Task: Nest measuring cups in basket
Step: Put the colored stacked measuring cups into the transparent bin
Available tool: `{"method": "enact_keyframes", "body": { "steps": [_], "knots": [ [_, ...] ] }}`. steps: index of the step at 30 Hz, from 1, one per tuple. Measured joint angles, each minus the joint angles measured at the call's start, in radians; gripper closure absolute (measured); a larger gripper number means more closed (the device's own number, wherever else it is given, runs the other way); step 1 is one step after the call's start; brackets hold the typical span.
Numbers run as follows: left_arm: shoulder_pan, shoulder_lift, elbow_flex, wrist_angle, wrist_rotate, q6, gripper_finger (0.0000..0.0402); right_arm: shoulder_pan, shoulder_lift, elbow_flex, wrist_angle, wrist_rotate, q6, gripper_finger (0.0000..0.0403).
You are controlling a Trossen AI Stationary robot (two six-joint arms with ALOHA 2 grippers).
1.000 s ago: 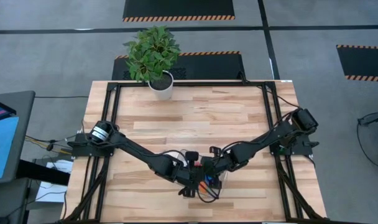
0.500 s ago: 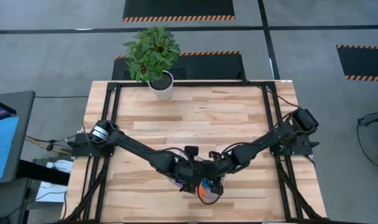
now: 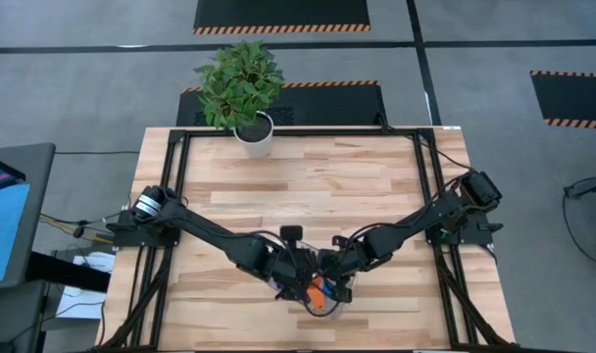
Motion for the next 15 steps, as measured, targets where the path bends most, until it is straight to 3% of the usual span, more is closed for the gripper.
{"method": "enact_keyframes", "body": {
  "steps": [9, 15],
  "knots": [
    [-0.004, -0.046, 0.0, -0.062, -0.011, -0.064, 0.0402, -0.022, -0.029, 0.107, -0.24, 0.077, 0.005, 0.0386],
    [-0.032, -0.047, 0.001, -0.062, 0.003, -0.118, 0.0401, 0.003, -0.053, 0.178, -0.211, 0.021, -0.04, 0.039]
  ]
}}
